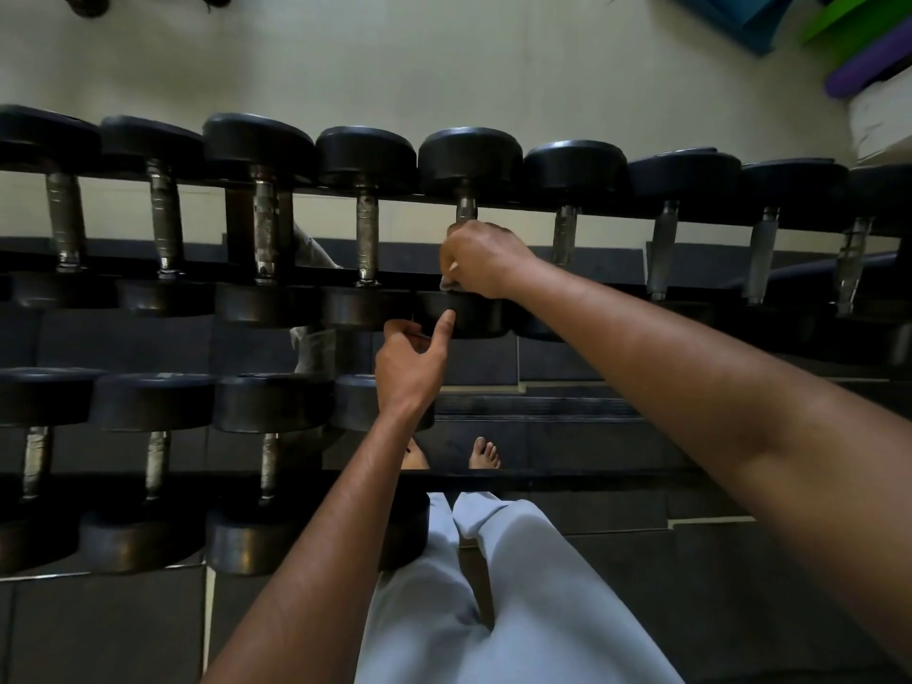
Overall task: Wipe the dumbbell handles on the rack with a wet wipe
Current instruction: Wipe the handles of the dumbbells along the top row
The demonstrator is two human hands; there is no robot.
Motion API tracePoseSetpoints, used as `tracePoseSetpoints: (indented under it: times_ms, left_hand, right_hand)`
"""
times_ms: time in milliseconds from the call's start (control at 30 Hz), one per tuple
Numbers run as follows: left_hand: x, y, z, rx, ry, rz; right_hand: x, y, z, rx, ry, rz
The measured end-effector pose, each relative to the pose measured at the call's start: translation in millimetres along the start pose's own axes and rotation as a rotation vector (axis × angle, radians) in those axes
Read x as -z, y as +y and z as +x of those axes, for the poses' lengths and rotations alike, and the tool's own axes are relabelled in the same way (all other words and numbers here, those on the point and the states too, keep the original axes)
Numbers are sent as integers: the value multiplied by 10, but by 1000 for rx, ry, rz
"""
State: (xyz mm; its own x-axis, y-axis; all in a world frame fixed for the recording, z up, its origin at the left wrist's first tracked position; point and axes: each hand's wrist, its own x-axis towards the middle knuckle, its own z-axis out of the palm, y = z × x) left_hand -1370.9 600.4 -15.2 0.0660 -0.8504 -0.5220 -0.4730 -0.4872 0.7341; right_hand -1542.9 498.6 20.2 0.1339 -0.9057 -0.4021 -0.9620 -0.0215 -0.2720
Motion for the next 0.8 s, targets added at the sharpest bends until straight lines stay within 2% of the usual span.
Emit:
tracePoseSetpoints:
  times_ms: [167, 300, 633, 800]
  left_hand:
    - [-7, 38, -36, 13, 2, -26]
    - [-11, 48, -34, 9, -6, -19]
    - [14, 77, -40, -49, 40, 95]
    - [30, 131, -18, -249, 86, 172]
  right_hand:
    - [-108, 254, -151, -277, 51, 404]
    - [-157, 306, -144, -388, 7, 425]
    - [-253, 449, -115, -387, -96, 455]
    - [-214, 517, -221, -371, -151, 598]
